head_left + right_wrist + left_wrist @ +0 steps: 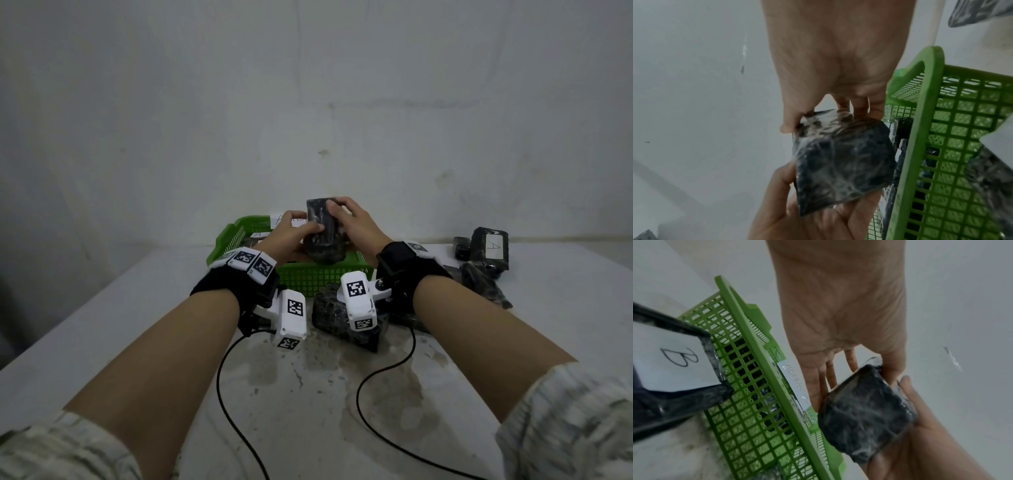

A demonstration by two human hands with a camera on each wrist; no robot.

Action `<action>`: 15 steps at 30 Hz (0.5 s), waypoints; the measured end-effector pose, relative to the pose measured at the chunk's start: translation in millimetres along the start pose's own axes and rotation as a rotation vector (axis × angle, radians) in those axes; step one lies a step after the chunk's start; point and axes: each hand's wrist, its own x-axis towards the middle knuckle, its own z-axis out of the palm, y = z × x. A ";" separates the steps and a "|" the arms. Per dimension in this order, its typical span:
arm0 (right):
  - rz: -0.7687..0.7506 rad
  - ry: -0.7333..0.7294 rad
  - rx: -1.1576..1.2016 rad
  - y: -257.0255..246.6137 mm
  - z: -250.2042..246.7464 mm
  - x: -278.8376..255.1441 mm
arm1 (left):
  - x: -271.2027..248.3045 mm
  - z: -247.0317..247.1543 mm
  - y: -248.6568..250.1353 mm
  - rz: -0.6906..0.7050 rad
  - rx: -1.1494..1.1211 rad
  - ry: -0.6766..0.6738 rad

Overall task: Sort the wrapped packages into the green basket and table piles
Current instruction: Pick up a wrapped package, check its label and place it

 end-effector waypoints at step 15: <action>-0.117 0.091 -0.084 -3.5 -6.1 2.1 | -4.1 -0.4 0.2 0.042 -0.008 -0.193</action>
